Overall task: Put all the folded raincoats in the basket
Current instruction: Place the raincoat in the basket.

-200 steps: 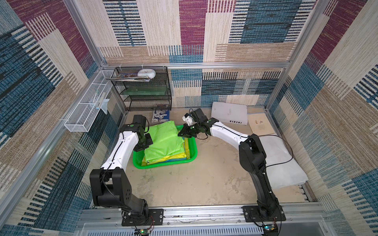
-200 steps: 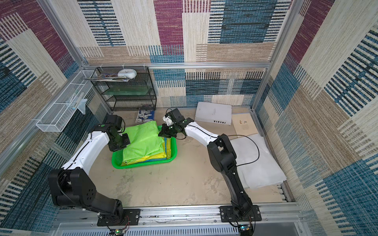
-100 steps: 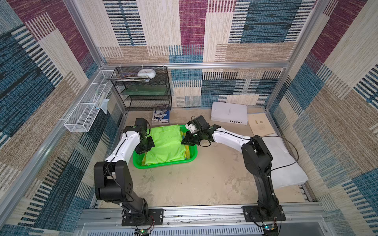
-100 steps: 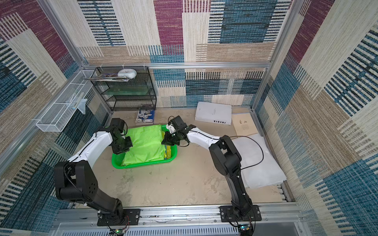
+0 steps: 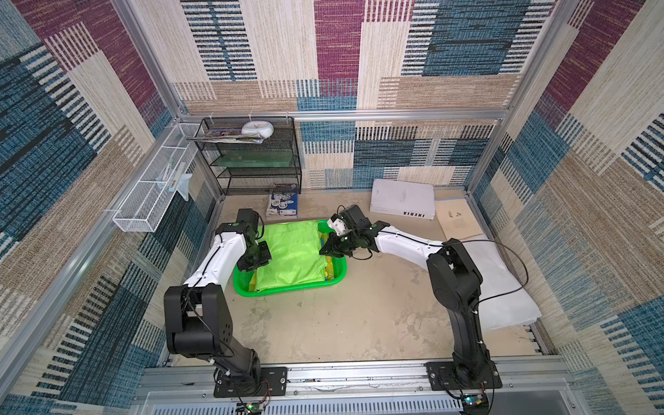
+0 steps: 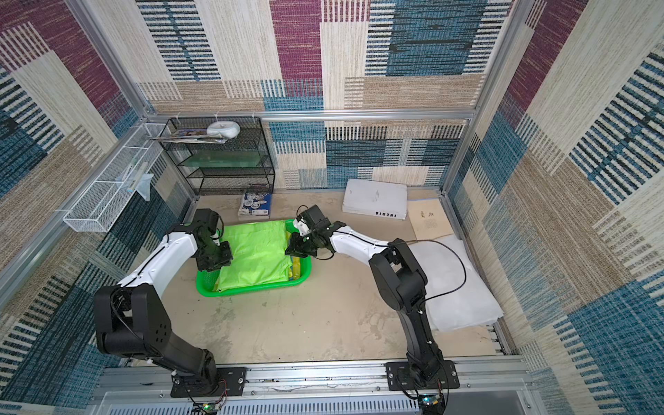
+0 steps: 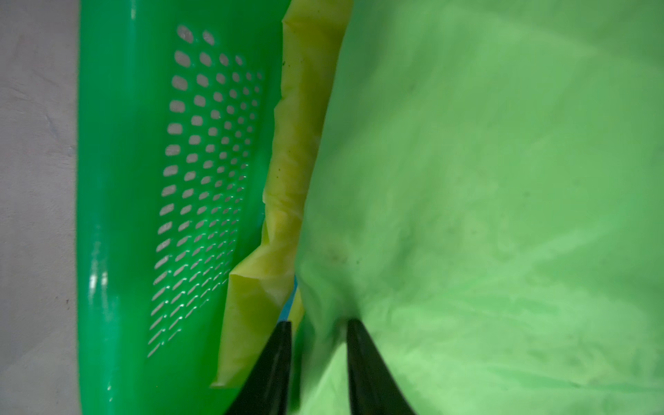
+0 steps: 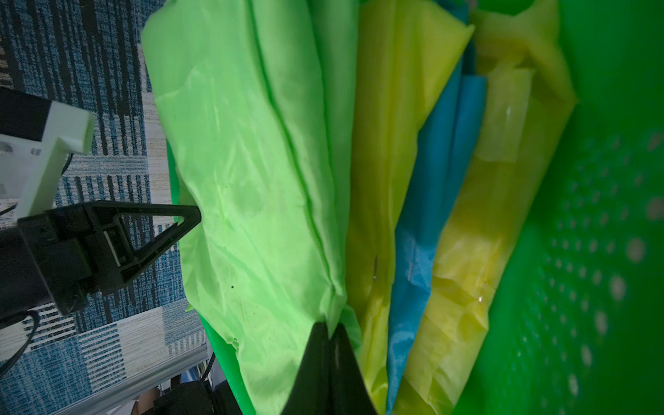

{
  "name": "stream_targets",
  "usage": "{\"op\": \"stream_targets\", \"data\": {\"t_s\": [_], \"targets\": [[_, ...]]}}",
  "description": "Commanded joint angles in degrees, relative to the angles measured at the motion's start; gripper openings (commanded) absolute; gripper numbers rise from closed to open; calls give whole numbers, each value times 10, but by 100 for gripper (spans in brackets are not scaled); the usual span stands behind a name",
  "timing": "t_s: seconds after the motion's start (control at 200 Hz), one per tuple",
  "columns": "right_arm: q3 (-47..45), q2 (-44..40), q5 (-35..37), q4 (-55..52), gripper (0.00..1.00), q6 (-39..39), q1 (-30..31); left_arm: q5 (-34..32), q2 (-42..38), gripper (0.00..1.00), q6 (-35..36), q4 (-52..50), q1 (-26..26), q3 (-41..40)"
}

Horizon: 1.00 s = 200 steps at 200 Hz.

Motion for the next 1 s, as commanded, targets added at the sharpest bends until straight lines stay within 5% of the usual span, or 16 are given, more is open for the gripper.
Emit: {"op": "stream_targets", "data": {"t_s": [0.0,0.075,0.265,0.486,0.606,0.766,0.997], "targets": [[18,-14,19,-28,37,-26,1,-8,-14,49,7,-19,1,4],[34,-24,34,-57,47,-45,0,-13,-33,51,8,-24,1,8],[53,-62,95,-128,53,-94,-6,23,-87,50,32,-41,2,24],[89,-44,255,-215,65,-145,-11,99,-126,51,38,-45,1,18],[132,5,246,-248,65,-159,-11,116,-135,51,37,-45,0,5],[131,30,257,-244,59,-150,-14,60,-149,51,36,-39,0,-26],[39,-31,311,-257,48,-186,-30,92,-176,51,40,-26,1,-54]]}}
